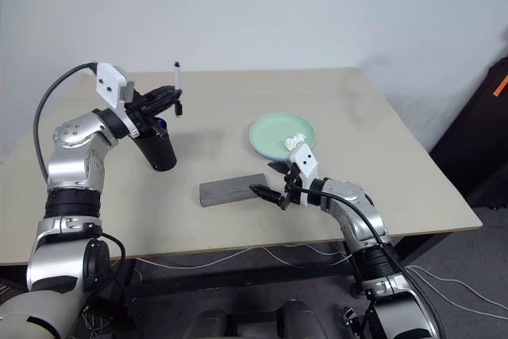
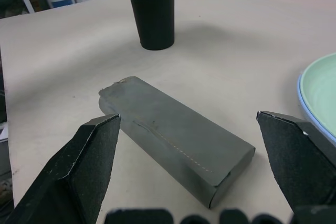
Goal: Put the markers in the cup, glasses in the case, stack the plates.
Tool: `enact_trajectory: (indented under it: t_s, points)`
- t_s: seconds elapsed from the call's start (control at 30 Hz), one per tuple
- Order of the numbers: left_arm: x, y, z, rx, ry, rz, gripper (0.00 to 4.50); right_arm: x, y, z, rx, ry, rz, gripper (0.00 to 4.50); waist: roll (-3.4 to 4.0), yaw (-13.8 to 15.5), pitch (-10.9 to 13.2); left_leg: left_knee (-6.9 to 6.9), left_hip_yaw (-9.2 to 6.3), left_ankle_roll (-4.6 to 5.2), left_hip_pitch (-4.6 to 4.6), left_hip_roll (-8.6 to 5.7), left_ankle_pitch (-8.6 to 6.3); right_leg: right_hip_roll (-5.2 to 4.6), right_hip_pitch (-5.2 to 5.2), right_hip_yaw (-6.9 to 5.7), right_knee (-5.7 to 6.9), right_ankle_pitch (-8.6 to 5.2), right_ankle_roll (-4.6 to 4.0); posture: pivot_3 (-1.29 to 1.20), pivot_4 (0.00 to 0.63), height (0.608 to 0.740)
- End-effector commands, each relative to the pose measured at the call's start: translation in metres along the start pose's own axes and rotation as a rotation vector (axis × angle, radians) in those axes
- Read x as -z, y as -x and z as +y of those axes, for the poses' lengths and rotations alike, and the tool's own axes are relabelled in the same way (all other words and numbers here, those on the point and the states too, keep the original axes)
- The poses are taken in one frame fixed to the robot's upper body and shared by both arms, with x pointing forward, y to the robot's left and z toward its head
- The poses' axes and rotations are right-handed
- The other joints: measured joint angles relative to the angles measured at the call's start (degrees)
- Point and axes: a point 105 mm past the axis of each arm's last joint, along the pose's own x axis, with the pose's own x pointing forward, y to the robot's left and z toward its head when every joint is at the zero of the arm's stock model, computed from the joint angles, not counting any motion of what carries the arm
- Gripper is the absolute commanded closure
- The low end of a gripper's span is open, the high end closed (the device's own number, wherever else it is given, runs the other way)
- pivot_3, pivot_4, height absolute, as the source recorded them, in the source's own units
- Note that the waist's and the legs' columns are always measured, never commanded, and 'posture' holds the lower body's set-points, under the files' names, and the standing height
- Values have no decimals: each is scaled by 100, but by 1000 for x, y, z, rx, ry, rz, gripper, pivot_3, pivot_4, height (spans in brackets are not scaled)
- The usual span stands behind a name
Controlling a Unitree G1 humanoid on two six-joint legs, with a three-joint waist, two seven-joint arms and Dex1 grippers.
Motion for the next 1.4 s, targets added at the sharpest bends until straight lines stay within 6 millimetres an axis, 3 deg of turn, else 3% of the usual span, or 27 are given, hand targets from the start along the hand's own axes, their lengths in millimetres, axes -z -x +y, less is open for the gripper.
enact_trajectory:
  t_s: [0.03, 0.23, 0.7, 0.87, 1.2, 1.33, 1.37, 1.4]
  points:
    - [-24, 11, 24, -186, -41, -107, 4349, -17, 0, -3, -9, 52, -29, 0, 0, 4, 0, 1, 0, 0, 0, 0, 0, -1, 0, 0, 0, 0, 0, 0, 0, 740]
    - [-8, 20, 36, -320, -85, -86, 4349, -17, -3, -2, -20, 52, -24, 0, -3, 24, -2, 0, 1, 0, -1, -1, 0, -2, 2, -1, -4, 1, 1, 0, 0, 740]
    - [35, 22, 31, -350, -63, 16, 4349, -17, -2, -2, -14, 48, -31, 0, -3, 34, -2, -1, 2, -1, 1, -2, 0, -2, 4, -3, -5, 1, 0, 0, 0, 740]
    - [42, 22, 31, -357, -59, 41, 4349, -19, -2, -1, -15, 48, -40, 0, -3, 34, -2, -1, 2, -1, 0, -2, 0, -2, 3, -4, -5, 1, 0, 0, 0, 740]
    - [54, 22, 27, -357, -44, 75, 4349, -52, -1, 9, -78, 20, -187, 0, -3, 36, -2, -2, 1, -1, 0, -2, 0, -2, 3, -5, -5, 1, 0, 0, 0, 740]
    - [57, 21, 27, -358, -40, 80, 4349, -53, 0, 8, -72, 20, -188, 0, -3, 79, -2, -2, 2, -1, 1, -2, 0, -2, 4, -5, -5, 1, 0, 0, 0, 740]
    - [57, 21, 27, -358, -39, 81, 3865, -53, 0, 8, -71, 20, -187, 0, -3, 87, -2, -2, 3, -1, 1, -2, -1, -2, 3, -5, -5, 1, 0, 0, 0, 740]
    - [58, 21, 26, -358, -39, 82, 3677, -53, 0, 8, -70, 19, -186, 0, -3, 95, -2, -2, 2, -1, 1, -2, 0, -2, 3, -5, -5, 1, 0, 0, 0, 740]
